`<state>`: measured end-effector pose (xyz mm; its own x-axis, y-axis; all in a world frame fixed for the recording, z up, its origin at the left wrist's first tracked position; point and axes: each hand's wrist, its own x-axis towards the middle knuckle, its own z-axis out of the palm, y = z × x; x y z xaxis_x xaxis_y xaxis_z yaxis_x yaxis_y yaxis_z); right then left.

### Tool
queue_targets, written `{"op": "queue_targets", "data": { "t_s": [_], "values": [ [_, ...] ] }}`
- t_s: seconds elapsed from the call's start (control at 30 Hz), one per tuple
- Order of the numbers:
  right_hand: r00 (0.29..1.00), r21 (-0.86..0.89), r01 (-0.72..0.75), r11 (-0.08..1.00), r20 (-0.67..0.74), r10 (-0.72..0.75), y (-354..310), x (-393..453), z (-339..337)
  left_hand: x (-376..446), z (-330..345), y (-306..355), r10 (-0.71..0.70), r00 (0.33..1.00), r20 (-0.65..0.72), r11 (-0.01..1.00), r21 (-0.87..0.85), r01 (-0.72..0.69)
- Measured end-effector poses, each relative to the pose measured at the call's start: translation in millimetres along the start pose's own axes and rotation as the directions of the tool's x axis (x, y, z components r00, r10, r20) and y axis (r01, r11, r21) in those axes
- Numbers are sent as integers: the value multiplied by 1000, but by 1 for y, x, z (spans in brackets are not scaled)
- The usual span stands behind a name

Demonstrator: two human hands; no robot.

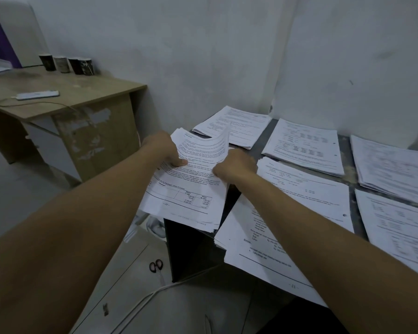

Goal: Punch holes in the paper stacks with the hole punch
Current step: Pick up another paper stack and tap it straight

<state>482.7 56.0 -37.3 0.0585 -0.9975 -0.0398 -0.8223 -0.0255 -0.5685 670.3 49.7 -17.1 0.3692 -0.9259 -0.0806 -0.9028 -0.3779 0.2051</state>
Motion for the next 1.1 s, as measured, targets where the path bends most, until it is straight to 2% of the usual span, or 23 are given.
{"op": "queue_targets", "data": {
  "t_s": [0.1, 0.17, 0.23, 0.3, 0.37, 0.43, 0.5, 0.57, 0.67, 0.73, 0.9, 1.0, 1.1],
  "values": [
    [995, 69, 101, 992, 3, -102, 1, 0, 3, -2, 0, 4, 24, 998, -55, 999, 23, -23],
    [990, 273, 137, 952, -23, -136, 0, 0, 5, -3, 3, 3, 16, 996, -86, 999, -50, -21],
    [994, 521, 105, 847, -20, -111, -1, -1, 5, -4, 9, -4, -25, 994, -109, 981, -192, 3],
    [998, 680, 58, 731, -21, -60, -2, -2, 5, -6, 14, -15, -57, 992, -111, 938, -346, 16],
    [999, 805, -37, 592, 17, 40, -1, -1, 3, -7, 16, -25, -42, 991, -124, 859, -511, -27],
    [983, 871, -178, 458, 132, 130, 0, 0, -3, -15, 12, -33, -2, 985, -173, 741, -662, -115],
    [962, 881, -267, 391, 221, 158, -1, -2, -12, -25, 3, -37, 34, 973, -228, 615, -762, -200],
    [957, 882, -284, 377, 240, 160, -3, -2, -22, -35, -9, -36, 67, 957, -283, 517, -810, -276],
    [955, 894, -295, 337, 286, 75, -12, -7, -44, -45, -31, -26, 107, 929, -354, 444, -819, -363],
    [963, 899, -268, 346, 265, 55, -17, -11, -62, -52, -46, -16, 136, 904, -405, 410, -808, -424],
    [992, 937, -121, 329, 122, 16, -17, -29, -117, -72, -75, 14, 164, 845, -509, 332, -778, -533],
    [999, 943, 15, 332, 2, -50, -5, -46, -147, -85, -85, 34, 173, 838, -518, 277, -791, -546],
    [988, 917, 133, 376, -91, -127, 14, -66, -174, -100, -85, 54, 233, 861, -453, 122, -864, -488]
  ]
}}
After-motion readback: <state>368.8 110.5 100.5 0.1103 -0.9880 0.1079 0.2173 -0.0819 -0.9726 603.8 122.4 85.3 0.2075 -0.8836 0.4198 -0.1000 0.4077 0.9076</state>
